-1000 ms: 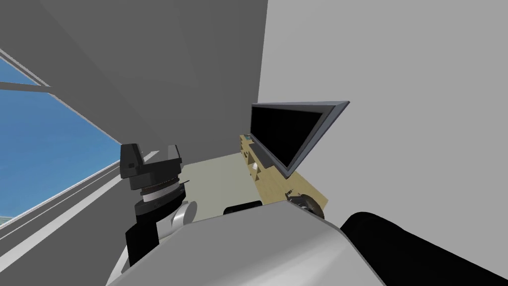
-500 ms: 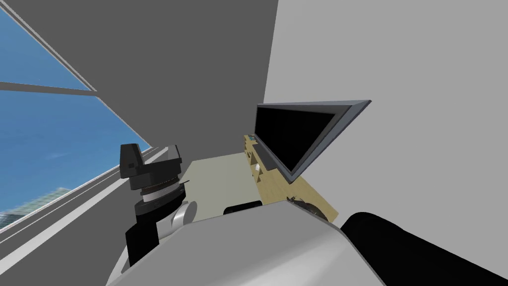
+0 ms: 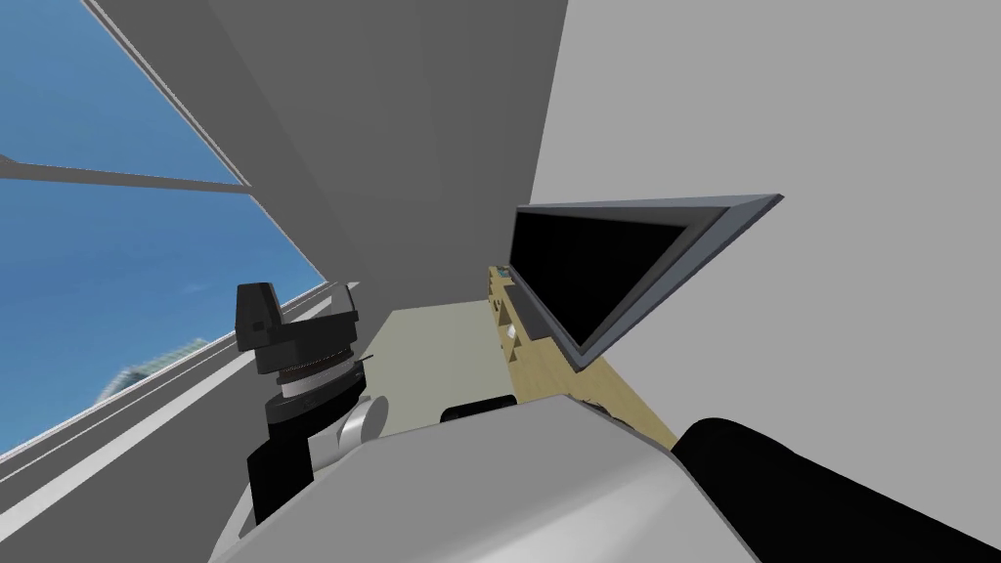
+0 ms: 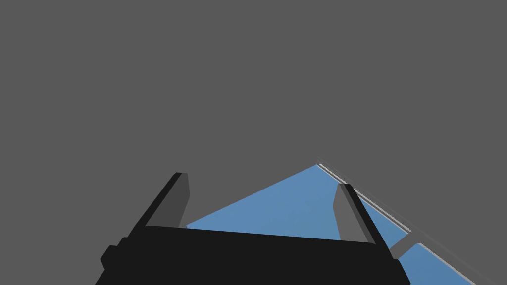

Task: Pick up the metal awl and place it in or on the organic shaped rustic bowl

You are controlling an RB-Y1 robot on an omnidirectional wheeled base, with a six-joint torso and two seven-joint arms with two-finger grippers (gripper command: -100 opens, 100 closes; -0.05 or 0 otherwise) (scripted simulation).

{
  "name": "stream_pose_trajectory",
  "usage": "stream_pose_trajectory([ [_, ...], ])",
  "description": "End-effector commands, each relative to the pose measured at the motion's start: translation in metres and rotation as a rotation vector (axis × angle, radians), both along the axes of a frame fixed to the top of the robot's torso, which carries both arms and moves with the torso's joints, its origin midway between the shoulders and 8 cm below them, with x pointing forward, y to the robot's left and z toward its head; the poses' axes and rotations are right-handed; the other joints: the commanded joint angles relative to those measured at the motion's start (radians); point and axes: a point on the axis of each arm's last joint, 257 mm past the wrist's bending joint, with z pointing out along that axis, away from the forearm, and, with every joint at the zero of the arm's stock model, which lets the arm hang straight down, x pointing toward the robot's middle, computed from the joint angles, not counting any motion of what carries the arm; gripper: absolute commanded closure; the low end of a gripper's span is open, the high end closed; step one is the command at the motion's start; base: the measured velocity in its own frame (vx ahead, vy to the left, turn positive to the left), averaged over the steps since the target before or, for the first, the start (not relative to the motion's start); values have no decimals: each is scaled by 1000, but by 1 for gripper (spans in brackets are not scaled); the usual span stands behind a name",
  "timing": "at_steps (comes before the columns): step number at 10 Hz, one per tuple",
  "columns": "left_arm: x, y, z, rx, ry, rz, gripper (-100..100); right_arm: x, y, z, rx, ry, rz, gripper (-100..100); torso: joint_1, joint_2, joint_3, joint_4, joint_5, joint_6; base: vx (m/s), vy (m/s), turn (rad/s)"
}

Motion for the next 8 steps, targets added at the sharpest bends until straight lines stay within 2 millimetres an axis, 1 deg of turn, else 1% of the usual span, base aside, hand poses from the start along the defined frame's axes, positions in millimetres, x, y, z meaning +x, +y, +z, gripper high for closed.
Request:
stream_pose_trajectory([
  [1, 0, 0, 0, 0, 0, 0, 0, -8, -1, -5, 29, 14, -37, -100, 0, 0, 0, 0, 0, 0, 11, -42, 144],
  [2, 0, 0, 0, 0, 0, 0, 0, -14, -2, -9, 47, 24, -61, -100, 1, 0, 0, 0, 0, 0, 1, -50, 239],
  [4, 0, 0, 0, 0, 0, 0, 0, -23, -2, -15, 71, 41, -94, -100, 0, 0, 0, 0, 0, 0, -7, -53, 112],
  [5, 0, 0, 0, 0, 0, 0, 0, -21, -1, -13, 63, 35, -83, -100, 0, 1, 0, 0, 0, 0, -5, -20, 12],
  [6, 0, 0, 0, 0, 0, 0, 0, -22, -1, -13, 65, 36, -86, 0, 2, 0, 0, 0, 0, 0, 0, 0, 0],
  [7, 0, 0, 0, 0, 0, 0, 0, -19, 1, -20, 64, 36, -82, -100, 3, 0, 0, 0, 1, 0, 20, -20, -23],
  [8, 0, 0, 0, 0, 0, 0, 0, -17, 2, -24, 64, 36, -81, -100, 3, -1, -1, 0, 1, 0, 35, -29, -22],
])
